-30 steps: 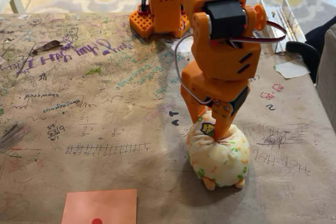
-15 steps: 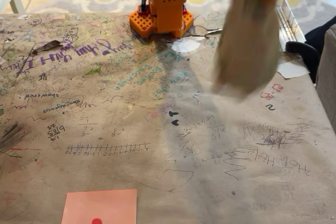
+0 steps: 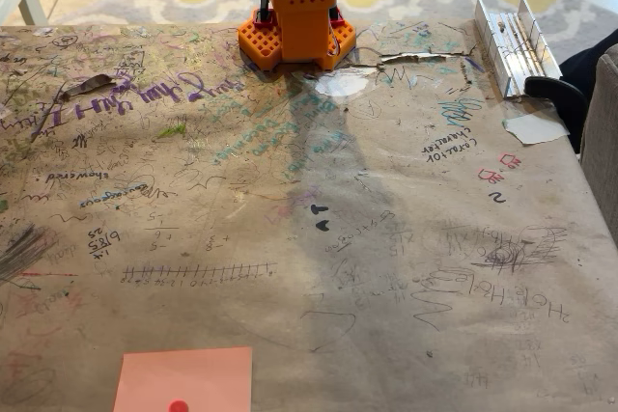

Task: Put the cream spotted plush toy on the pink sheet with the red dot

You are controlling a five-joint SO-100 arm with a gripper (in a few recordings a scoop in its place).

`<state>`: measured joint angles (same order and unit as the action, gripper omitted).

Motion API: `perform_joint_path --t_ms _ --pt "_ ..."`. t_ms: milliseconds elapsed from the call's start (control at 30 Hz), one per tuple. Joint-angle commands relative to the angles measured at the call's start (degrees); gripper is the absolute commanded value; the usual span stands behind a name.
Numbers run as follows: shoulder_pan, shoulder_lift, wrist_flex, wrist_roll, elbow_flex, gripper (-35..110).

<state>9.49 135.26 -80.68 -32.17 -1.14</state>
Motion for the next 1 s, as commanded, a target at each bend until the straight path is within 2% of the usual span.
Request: perform_joint_path --t_ms 0,333,433,533,600,667,767,833,900,967 --pt "-1.2 6.2 4.6 1.1 -10.4 0" --pt "-4.0 25.8 11.4 4.0 -40.4 0" --pt "-8.1 26.9 25.4 5.5 -53.4 0" --pt "-15.8 20.0 39.3 9.0 -59.6 0" --pt "-21.8 12.1 45.9 11.1 -59.9 0" --pt "-29.8 0.6 47.7 14.2 -54.5 3" --pt "-31.4 -17.7 43.1 4.7 -45.0 8" --pt "-31.8 -25.1 38.7 -2.4 -44.9 12" --pt "-31.6 -24.5 38.1 -8.4 -56.8 14" --pt "-31.0 -17.8 46.6 -15.3 -77.6 15"
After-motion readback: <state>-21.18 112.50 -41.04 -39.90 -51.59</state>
